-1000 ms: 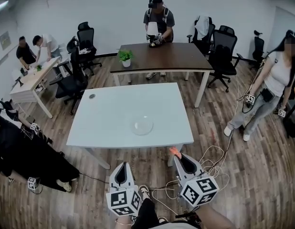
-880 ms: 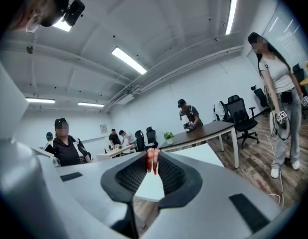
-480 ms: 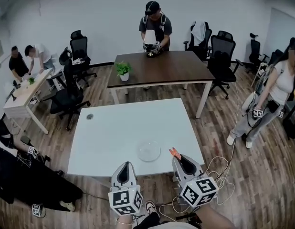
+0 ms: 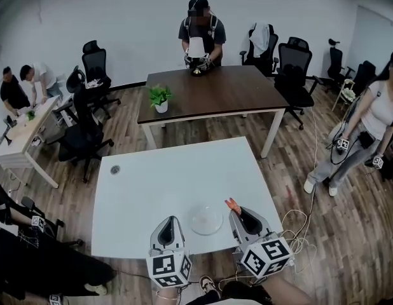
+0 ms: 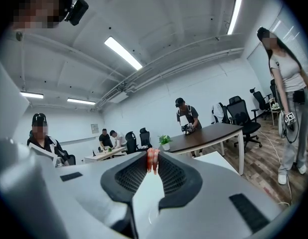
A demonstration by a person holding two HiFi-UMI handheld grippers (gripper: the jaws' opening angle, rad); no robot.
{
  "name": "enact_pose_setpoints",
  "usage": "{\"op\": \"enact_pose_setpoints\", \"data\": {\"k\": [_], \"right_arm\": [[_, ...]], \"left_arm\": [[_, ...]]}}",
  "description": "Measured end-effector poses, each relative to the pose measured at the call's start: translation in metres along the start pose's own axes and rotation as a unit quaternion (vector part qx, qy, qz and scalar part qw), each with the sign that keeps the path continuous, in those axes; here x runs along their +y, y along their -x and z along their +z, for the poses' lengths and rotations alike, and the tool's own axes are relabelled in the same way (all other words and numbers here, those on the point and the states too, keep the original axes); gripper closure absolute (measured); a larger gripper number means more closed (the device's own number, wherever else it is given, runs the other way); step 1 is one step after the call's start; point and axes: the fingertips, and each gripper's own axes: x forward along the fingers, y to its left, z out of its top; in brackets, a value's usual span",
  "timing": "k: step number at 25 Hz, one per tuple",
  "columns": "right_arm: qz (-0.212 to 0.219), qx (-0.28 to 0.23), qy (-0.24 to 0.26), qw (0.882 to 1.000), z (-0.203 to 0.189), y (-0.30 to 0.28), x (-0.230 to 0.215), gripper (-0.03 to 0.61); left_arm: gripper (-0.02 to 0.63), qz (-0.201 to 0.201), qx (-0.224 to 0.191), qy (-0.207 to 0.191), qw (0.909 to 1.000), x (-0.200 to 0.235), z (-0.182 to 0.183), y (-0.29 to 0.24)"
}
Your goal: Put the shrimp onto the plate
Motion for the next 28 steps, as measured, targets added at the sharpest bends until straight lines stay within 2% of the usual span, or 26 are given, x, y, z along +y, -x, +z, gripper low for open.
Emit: {"op": "enact_pose_setpoints", "data": {"k": [7,16,28], "right_arm": [[-0.014,0.044,-0.027,0.999,-0.037,-0.020,-0.026,0.503],[0.017,0.090,-0.031,0.995,-0.062,-0.056,-0.036,0.503],[0.058,0.168,-0.026,0.984,-0.121,-0.080,-0.043,0.503]], "left_arm": [[0.607,0.002,0.052,0.014,0.9986,0.001,-0.038,-0.026],[0.608,0.038,0.074,0.033,0.9960,0.011,-0.058,-0.050],[0.609,0.073,0.118,0.061,0.9884,0.013,-0.114,-0.063]]}}
